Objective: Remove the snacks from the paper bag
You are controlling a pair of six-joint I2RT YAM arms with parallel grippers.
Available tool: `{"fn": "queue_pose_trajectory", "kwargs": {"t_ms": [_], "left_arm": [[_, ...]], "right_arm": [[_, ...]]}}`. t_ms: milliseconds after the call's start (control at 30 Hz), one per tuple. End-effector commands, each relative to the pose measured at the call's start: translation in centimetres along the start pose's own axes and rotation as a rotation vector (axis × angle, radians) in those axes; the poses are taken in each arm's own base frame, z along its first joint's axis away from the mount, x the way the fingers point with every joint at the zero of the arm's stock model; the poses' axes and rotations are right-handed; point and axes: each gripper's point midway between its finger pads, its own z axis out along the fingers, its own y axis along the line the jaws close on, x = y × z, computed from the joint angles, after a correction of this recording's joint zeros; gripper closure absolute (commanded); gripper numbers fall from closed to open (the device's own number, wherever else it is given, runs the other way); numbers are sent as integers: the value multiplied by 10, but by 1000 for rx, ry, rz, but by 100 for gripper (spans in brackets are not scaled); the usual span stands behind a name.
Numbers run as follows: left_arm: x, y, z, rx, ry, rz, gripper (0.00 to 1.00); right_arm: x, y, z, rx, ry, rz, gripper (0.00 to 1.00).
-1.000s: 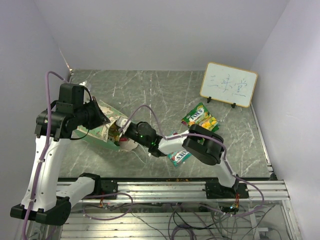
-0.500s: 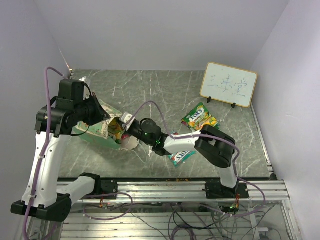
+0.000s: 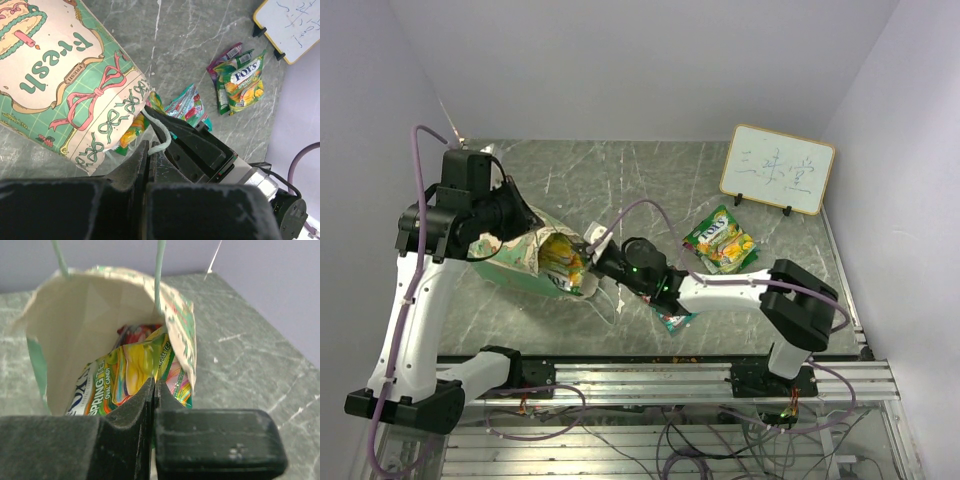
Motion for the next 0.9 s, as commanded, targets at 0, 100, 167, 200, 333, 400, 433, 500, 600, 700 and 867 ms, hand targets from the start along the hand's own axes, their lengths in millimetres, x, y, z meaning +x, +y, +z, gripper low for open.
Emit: {"fn": "queue_pose_trajectory", "kwargs": {"t_ms": [0,100,167,200,333,400,433,500,600,700,867], "left_arm": [[-16,-13,-2,42,-61,6,93],[-18,-13,3,45,-61,8,93],[-17,-11,8,37,-51,9,93],[-16,-10,10,34,-45,9,93],[-15,-6,21,18,-29,10,93],[-15,-4,25,8,-28,15,93],[-16,-2,27,-2,-26,18,93],[-18,2,30,-25,-31,26,93],[-24,13,31,-87,-47,37,93],[-27,18,31,-114,-64,52,93],[-25,18,32,-101,-61,49,93]], "right_arm": [[1,-5,-27,10,49,9,100],[9,-5,-47,1,86,7,100],[11,-9,-59,21,97,14,100],[11,-12,-65,34,104,16,100],[12,-22,-86,78,127,26,100],[9,-25,-99,90,129,37,100],[9,-26,-105,92,135,41,100],[7,-28,-116,100,144,57,100],[10,-37,-138,144,184,90,100],[16,-48,-159,211,224,131,100],[45,-69,-192,350,292,276,100]]}}
